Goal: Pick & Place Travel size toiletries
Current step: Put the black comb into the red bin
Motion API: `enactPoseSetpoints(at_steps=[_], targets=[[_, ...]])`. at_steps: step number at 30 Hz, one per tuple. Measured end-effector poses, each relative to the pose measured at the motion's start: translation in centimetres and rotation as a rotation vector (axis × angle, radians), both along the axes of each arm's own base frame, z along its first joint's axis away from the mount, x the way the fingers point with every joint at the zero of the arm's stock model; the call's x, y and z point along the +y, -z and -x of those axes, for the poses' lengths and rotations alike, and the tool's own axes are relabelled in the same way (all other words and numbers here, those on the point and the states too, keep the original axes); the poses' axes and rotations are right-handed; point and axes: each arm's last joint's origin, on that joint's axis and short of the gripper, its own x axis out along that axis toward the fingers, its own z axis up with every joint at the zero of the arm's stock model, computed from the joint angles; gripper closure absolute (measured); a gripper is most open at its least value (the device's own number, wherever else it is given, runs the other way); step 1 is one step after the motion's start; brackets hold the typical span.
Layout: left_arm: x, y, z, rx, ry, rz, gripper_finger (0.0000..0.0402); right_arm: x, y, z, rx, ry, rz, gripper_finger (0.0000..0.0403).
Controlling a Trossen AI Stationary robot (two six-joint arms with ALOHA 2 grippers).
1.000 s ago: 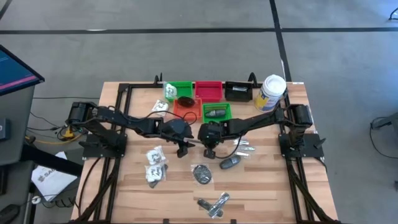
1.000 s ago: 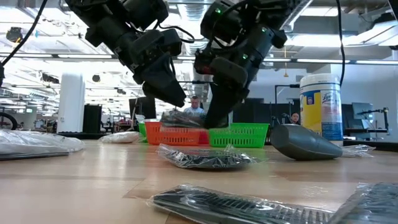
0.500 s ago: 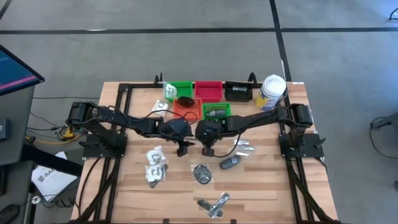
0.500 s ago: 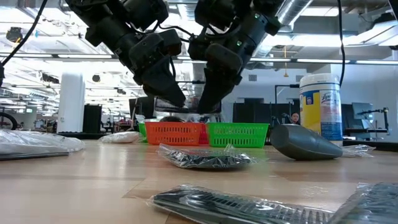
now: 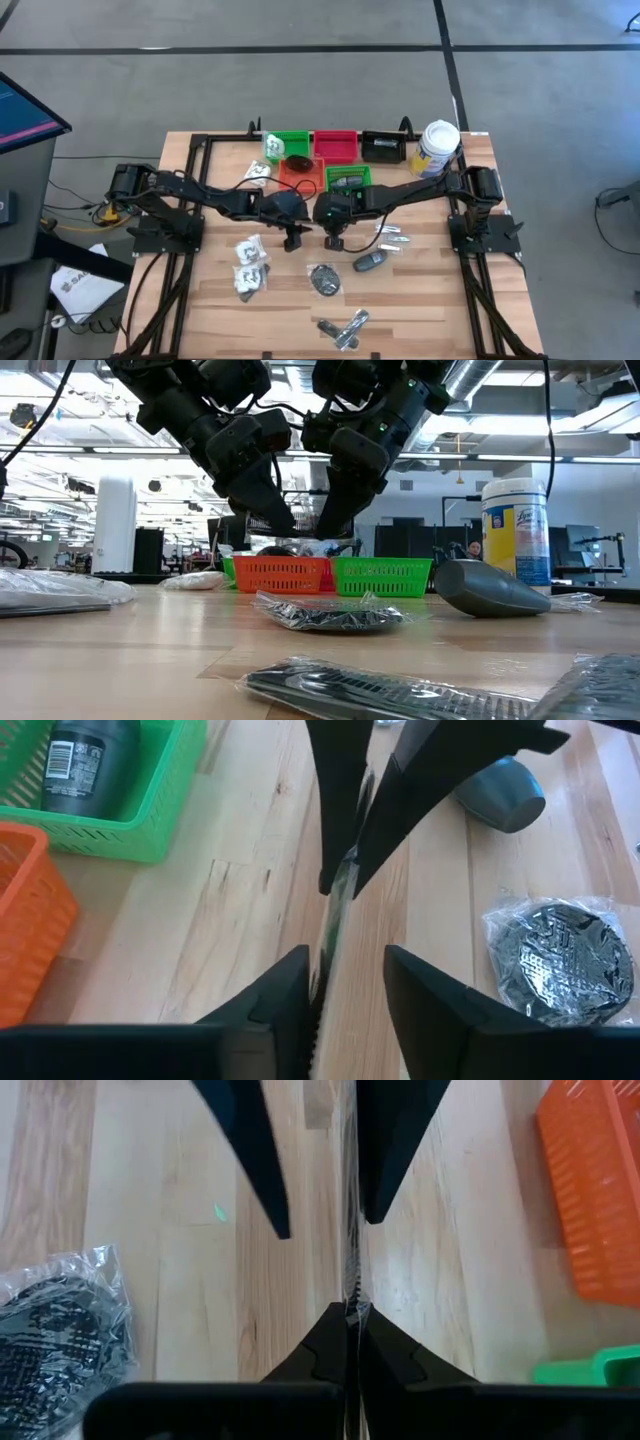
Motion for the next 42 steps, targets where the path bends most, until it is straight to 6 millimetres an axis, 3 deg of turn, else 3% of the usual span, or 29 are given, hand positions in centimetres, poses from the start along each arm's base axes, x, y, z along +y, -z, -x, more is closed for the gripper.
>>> enactPoseSetpoints(at_steps=[12, 19, 25, 31, 37, 42], targets=[[0.0, 0.8, 0.1, 0.063, 0.017, -0.019, 0.0339, 0.0, -0.1, -0.1, -0.012, -0.002, -0.003, 0.0398], [0.0, 0.8, 0.1, 0.061, -0.008, 0.010, 0.0392, 0.0, -0.1, -0.1, -0.011, -0.002, -0.003, 0.0390], [0.0, 0.8, 0.2, 0.060, -0.032, 0.060, 0.0394, 0.2, -0.1, -0.1, -0.016, -0.001, -0.002, 0.0357], [1.3, 0.5, 1.0, 0.113, -0.085, 0.129, 0.0396, 0.1, -0.5, -0.4, -0.042, 0.026, -0.013, 0.0300], [3.0, -1.0, 2.4, 0.119, -0.091, 0.097, 0.0396, -0.8, -3.3, -1.3, -0.081, 0.098, -0.049, 0.0225], [5.0, -3.2, 3.8, 0.052, -0.151, 0.077, 0.0396, -1.8, -7.9, -2.1, -0.121, 0.152, -0.079, 0.0181]])
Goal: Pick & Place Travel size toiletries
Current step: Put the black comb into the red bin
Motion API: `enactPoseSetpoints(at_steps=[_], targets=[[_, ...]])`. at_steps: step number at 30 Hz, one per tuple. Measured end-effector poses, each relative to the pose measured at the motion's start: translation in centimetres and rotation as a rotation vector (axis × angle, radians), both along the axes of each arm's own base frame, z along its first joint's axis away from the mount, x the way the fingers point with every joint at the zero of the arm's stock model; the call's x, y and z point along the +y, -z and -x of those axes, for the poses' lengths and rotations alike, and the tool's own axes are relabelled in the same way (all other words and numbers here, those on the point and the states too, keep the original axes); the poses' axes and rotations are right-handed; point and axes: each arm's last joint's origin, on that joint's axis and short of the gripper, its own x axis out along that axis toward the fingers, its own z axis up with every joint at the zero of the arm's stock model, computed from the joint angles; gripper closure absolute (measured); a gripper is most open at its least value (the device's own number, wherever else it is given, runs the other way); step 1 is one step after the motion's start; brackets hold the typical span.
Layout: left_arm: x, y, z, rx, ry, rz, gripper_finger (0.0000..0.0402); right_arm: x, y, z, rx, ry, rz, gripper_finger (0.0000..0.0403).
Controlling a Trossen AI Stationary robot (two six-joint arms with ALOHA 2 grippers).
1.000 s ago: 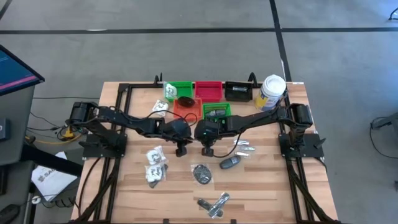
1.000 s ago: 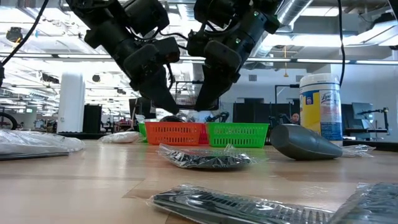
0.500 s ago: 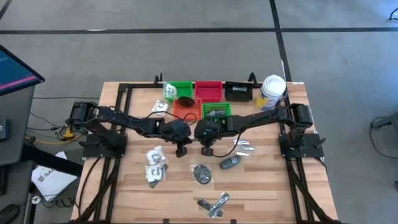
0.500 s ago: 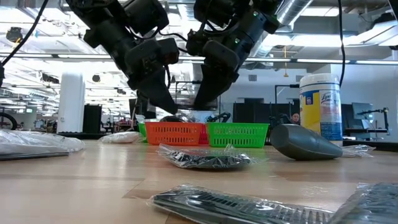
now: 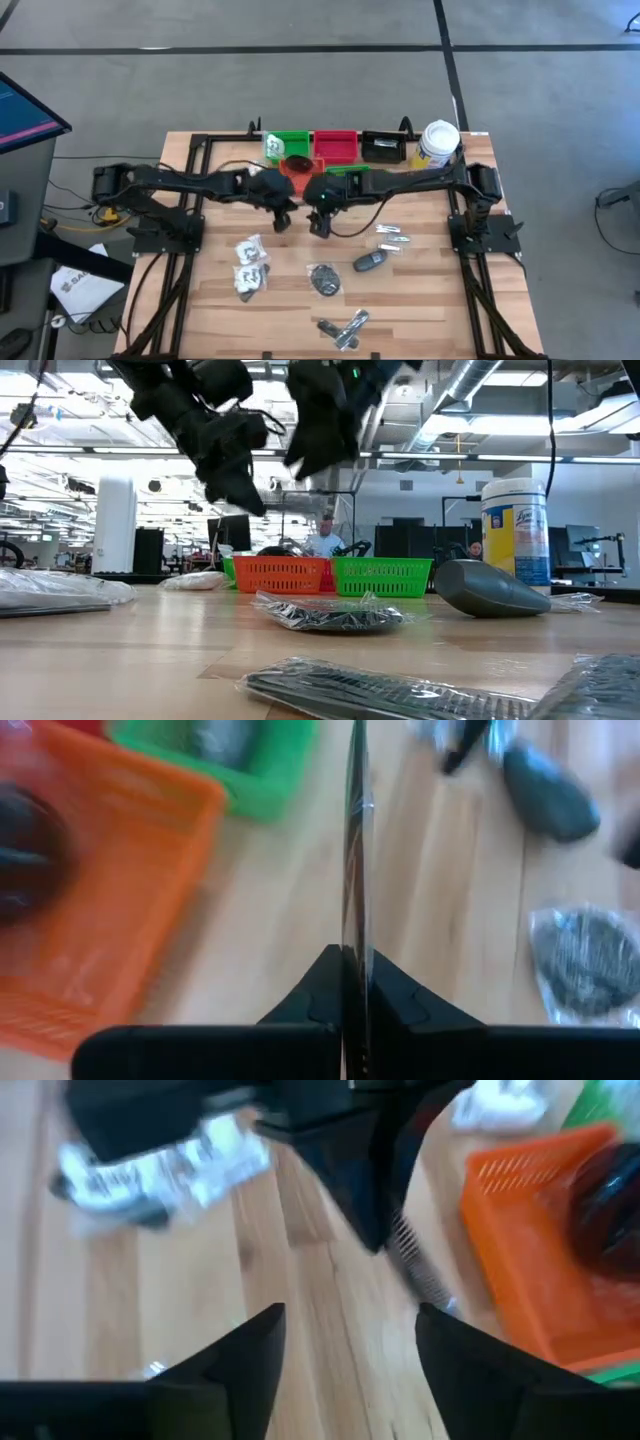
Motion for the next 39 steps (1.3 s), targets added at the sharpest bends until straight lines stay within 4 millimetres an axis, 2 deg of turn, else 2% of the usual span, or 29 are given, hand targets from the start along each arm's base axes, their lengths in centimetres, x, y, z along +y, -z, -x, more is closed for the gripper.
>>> enactPoseSetpoints(at_steps=[4, 7, 12, 17, 20, 27, 34, 39], targets=[[1.9, -1.6, 1.0, -0.064, -0.036, -0.040, 0.0396, -1.1, -4.2, -0.1, -0.047, 0.035, -0.003, 0.0171], [3.4, -2.0, 1.7, -0.084, -0.039, -0.046, 0.0396, -1.7, -6.9, 0.2, -0.069, 0.049, 0.002, 0.0174], [5.4, -2.0, 2.3, -0.088, -0.066, -0.008, 0.0396, -1.9, -10.1, 1.3, -0.066, 0.086, -0.032, 0.0183], [6.9, -2.9, 1.0, -0.101, -0.057, -0.049, 0.0396, -1.4, -13.0, 3.4, -0.133, 0.077, -0.032, 0.0183], [7.8, -3.6, -0.9, -0.107, -0.041, -0.068, 0.0396, -0.9, -14.2, 4.4, -0.165, 0.053, -0.026, 0.0182], [10.6, -4.7, -6.2, -0.132, -0.023, -0.083, 0.0396, -0.5, -16.2, 7.3, -0.200, 0.030, 0.001, 0.0184], [14.3, -5.0, -9.8, -0.129, -0.074, -0.078, 0.0396, -0.3, -15.1, 10.8, -0.220, 0.033, -0.003, 0.0182], [16.6, -4.5, -11.5, -0.108, -0.097, -0.067, 0.0396, -0.2, -14.7, 13.9, -0.328, 0.045, -0.013, 0.0183]])
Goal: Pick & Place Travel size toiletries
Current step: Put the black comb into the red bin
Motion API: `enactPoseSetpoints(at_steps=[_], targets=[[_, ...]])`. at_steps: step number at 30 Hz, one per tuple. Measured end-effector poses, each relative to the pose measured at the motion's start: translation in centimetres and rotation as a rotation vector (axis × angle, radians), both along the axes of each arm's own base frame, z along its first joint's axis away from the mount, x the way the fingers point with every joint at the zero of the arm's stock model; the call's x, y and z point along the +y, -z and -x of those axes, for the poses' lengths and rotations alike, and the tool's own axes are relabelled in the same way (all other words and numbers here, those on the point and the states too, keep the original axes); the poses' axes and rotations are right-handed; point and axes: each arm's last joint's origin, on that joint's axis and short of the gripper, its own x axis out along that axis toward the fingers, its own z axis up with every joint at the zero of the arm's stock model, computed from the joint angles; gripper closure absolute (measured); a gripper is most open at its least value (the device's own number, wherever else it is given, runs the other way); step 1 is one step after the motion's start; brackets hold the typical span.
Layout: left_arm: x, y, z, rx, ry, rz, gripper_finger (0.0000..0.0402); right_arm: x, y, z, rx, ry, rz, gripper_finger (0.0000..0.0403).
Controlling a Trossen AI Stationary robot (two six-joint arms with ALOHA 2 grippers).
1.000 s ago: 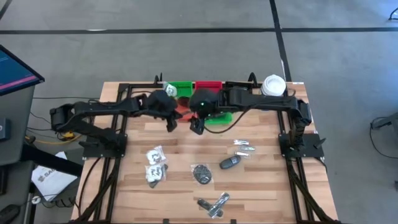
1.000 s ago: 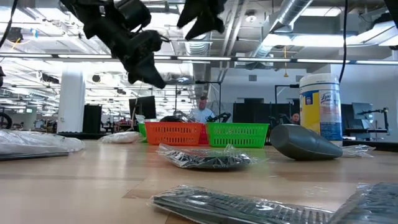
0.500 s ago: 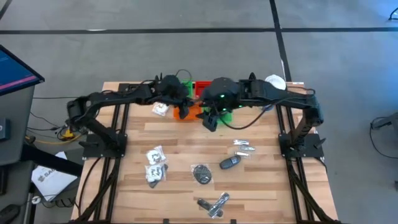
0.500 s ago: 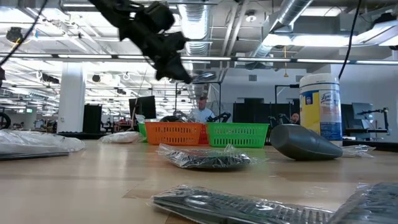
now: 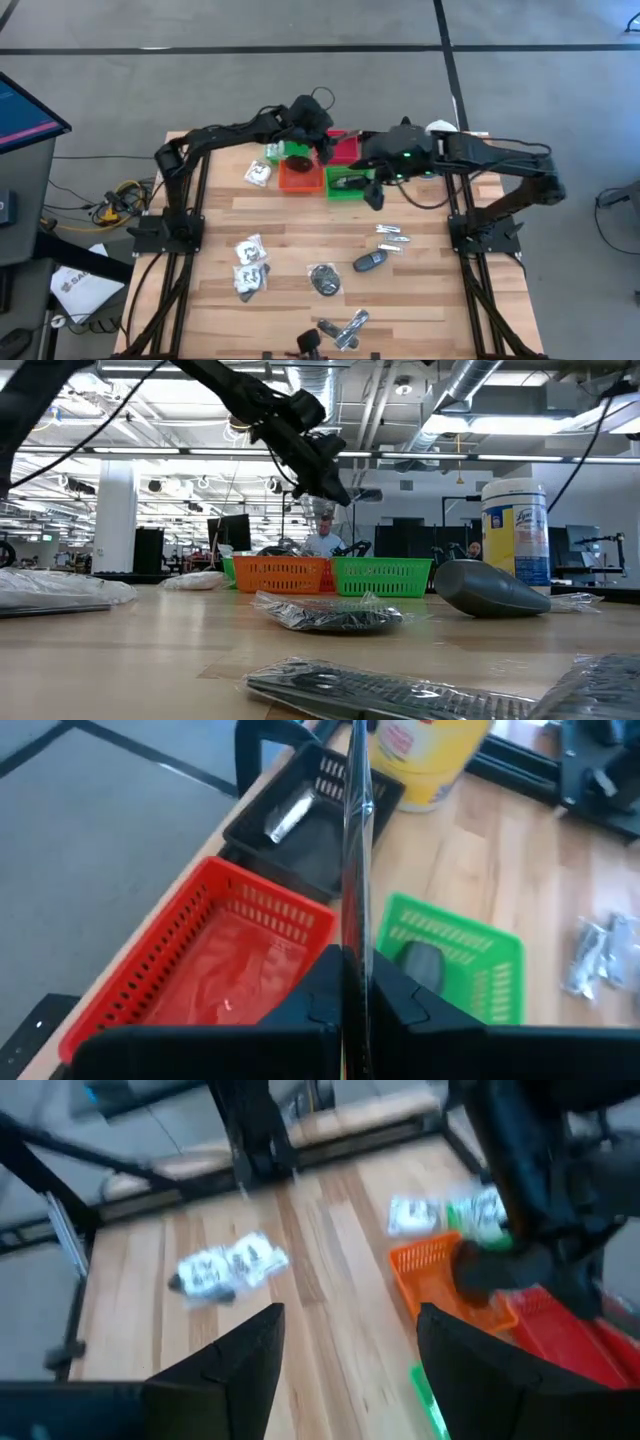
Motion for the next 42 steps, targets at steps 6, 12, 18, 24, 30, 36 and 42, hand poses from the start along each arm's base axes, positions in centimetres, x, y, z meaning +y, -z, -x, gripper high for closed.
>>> enactPoseSetpoints(at_steps=[6, 12, 18, 24, 30, 36, 42], targets=[[1.6, 1.8, -1.6, 0.091, 0.023, 0.015, 0.0396, -0.3, 0.0, 3.3, -0.149, 0.024, -0.003, 0.0182], [3.9, 3.8, -1.2, 0.147, -0.023, 0.055, 0.0396, -1.0, 0.2, 4.7, -0.218, 0.062, 0.001, 0.0183], [6.0, 4.0, 0.2, 0.154, -0.077, 0.066, 0.0396, -1.3, 0.3, 4.8, -0.212, 0.079, 0.002, 0.0182], [6.1, 4.2, 0.1, 0.140, -0.059, 0.080, 0.0396, -2.4, 0.3, 4.7, -0.210, 0.117, 0.021, 0.0183], [5.4, 8.0, -0.9, 0.225, -0.053, 0.152, 0.0396, -2.8, 0.7, 4.3, -0.190, 0.126, 0.018, 0.0183], [5.9, 7.9, -0.8, 0.206, -0.066, 0.141, 0.0396, -2.8, 0.7, 4.3, -0.196, 0.128, 0.006, 0.0185], [6.3, 7.8, -0.7, 0.200, -0.073, 0.134, 0.0387, -2.7, 0.7, 4.3, -0.200, 0.130, -0.003, 0.0184]])
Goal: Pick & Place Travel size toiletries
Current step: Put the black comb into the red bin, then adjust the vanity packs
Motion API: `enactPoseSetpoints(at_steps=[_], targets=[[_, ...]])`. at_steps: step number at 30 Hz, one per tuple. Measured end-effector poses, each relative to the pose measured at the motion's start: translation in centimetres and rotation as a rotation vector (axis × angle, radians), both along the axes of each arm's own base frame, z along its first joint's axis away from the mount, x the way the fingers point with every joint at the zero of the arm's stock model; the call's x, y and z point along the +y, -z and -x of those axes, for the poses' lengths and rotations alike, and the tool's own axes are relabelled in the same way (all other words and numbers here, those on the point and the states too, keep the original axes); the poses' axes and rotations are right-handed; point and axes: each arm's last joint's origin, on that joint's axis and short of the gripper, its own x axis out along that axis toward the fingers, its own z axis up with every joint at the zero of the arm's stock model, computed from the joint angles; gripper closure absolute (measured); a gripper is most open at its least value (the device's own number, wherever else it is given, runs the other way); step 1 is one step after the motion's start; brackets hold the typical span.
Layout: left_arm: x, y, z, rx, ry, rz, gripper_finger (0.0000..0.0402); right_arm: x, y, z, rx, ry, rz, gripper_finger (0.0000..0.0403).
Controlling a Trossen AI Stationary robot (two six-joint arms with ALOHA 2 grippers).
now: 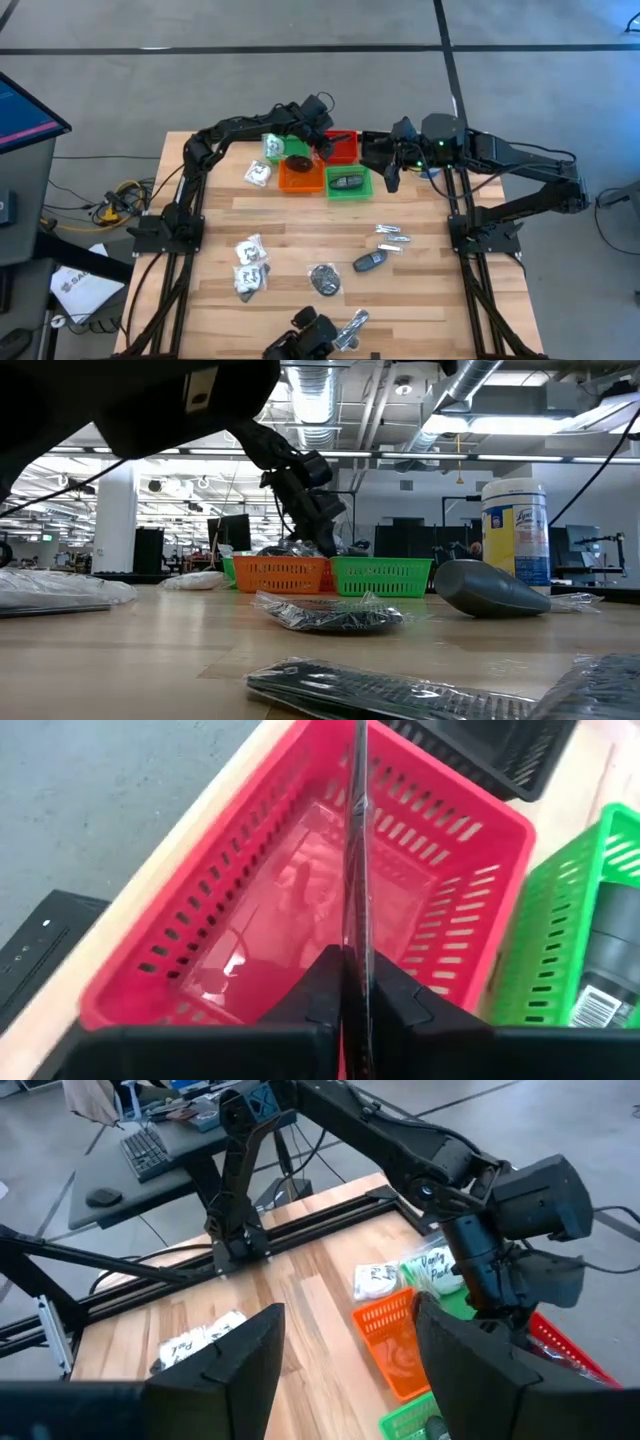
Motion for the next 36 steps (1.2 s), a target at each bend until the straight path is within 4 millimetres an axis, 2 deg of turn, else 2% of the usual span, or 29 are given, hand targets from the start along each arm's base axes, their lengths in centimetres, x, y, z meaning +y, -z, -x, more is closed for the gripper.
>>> enactPoseSetpoints(at_steps=[19, 29, 36], targets=[[0.1, -0.4, 0.0, 0.022, -0.034, -0.058, 0.0300, 0.0, 0.0, 0.0, -0.006, 0.004, -0.009, 0.0183], [-0.6, -4.7, 0.6, -0.055, -0.041, -0.123, 0.0294, 0.0, 0.0, 0.0, -0.004, 0.001, -0.002, 0.0183], [-2.3, -8.2, 0.7, -0.125, -0.019, -0.163, 0.0294, 0.0, 0.0, 0.0, -0.003, 0.000, 0.001, 0.0184]])
